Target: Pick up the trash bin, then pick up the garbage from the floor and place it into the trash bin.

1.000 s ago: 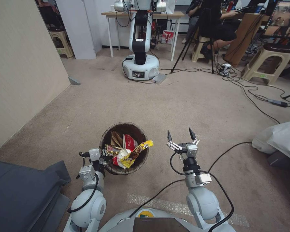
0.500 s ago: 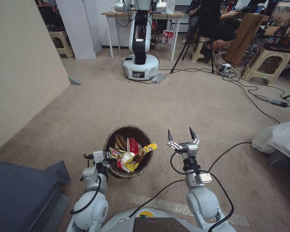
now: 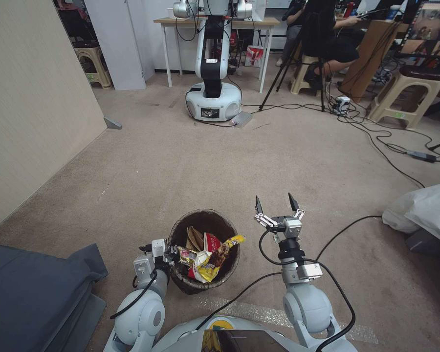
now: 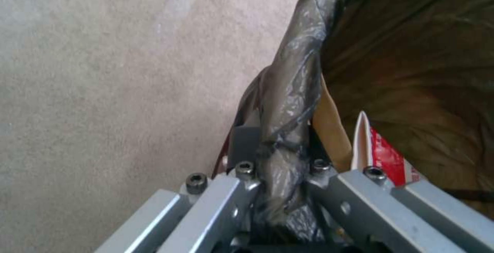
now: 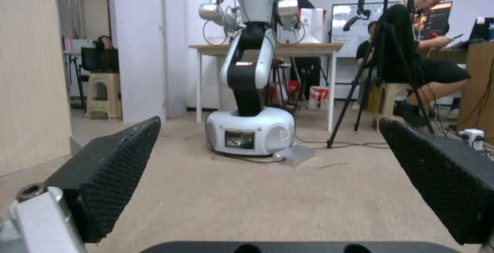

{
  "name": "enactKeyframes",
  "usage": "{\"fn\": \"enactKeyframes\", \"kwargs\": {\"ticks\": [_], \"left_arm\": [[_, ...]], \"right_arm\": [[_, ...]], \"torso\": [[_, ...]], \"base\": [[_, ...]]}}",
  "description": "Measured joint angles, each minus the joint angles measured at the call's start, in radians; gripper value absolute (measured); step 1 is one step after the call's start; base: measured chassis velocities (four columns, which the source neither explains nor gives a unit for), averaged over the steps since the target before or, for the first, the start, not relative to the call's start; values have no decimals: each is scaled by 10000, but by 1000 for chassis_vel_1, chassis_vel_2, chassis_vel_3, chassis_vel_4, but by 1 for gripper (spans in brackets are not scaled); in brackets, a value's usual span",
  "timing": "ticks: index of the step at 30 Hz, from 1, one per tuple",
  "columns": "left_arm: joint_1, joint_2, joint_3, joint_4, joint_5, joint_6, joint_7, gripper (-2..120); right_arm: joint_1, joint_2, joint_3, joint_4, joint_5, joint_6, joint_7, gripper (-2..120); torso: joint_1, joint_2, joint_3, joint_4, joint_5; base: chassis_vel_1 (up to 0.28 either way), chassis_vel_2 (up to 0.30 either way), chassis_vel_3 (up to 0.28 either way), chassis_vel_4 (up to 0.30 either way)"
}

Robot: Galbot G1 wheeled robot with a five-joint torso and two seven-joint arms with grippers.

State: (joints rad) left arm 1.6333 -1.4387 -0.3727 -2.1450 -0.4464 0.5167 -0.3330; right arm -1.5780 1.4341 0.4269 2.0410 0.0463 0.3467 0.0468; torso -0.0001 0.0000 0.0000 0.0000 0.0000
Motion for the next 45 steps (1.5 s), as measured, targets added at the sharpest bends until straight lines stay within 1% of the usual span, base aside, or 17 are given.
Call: {"fn": "enactKeyframes", "kwargs": {"ticks": [10,20,24,25,27,29,31,32,34,36,37,39,40,41,43,44,45], "left_arm": [[-200,-20,-31,443,-82,74,-42,2],[-412,-37,-46,742,-630,143,-127,2],[-447,-37,-55,830,-768,143,-127,8],[-464,-44,-57,889,-835,143,-127,15],[-479,-47,-58,909,-862,143,-125,19],[-535,-56,-84,988,-954,136,-126,32],[-548,-57,-94,1004,-988,125,-125,35],[-575,-57,-113,1029,-1042,93,-122,43],[-591,-57,-124,1041,-1069,70,-122,47],[-618,-67,-141,1075,-1099,14,-119,56],[-618,-67,-141,1075,-1099,14,-119,56],[-629,-73,-145,1096,-1103,-26,-117,64],[-636,-81,-145,1104,-1105,-52,-115,72],[-636,-81,-145,1104,-1105,-52,-115,72],[-645,-92,-151,1111,-1106,-81,-114,78],[-652,-93,-156,1115,-1106,-106,-112,86],[-652,-93,-156,1115,-1106,-106,-112,86]], "right_arm": [[-106,-1,78,-33,-6,148,-46,100],[-203,-10,74,-32,-64,207,-88,100],[-215,-11,77,-21,-72,210,-99,100],[-230,-10,77,-21,-81,212,-102,100],[-239,-9,77,-21,-86,213,-103,100],[-247,0,64,-20,-102,218,-107,100],[-247,4,60,-21,-105,219,-110,100],[-244,5,51,-21,-108,219,-116,100],[-236,5,47,-22,-109,219,-119,100],[-230,7,30,-26,-112,219,-131,100],[-230,7,30,-26,-112,219,-131,100],[-229,11,21,-35,-116,219,-136,100],[-229,14,17,-50,-121,223,-139,100],[-229,14,17,-50,-121,223,-139,100],[-238,18,14,-67,-125,235,-144,100],[-244,21,14,-68,-126,249,-151,100],[-244,21,14,-68,-126,249,-151,100]], "torso": [[0,1,-2,3,6],[-1,2,-3,3,7],[-1,3,-3,3,4],[-1,2,-2,1,-2],[-1,2,-2,-2,-4],[-1,3,-2,-2,-2],[-1,3,-2,-1,-1],[-1,2,-2,-1,-1],[-1,2,-1,-1,-1],[-1,2,-1,-1,-2],[-1,2,-1,-1,-2],[-1,2,-1,-1,-2],[-1,1,-1,0,-2],[-1,1,-1,0,-2],[-1,1,0,0,-1],[-1,1,0,-1,-2],[-1,1,0,-1,-2]], "base": [[0,0,0,0],[0,0,0,0],[0,0,0,0],[0,0,0,0],[0,0,0,0],[0,0,0,0],[0,0,0,0],[0,0,0,0],[0,0,0,0],[0,0,0,0],[0,0,0,0],[0,0,0,0],[0,0,0,0],[0,0,0,0],[0,0,0,0],[0,0,0,0],[0,0,0,0]]}}
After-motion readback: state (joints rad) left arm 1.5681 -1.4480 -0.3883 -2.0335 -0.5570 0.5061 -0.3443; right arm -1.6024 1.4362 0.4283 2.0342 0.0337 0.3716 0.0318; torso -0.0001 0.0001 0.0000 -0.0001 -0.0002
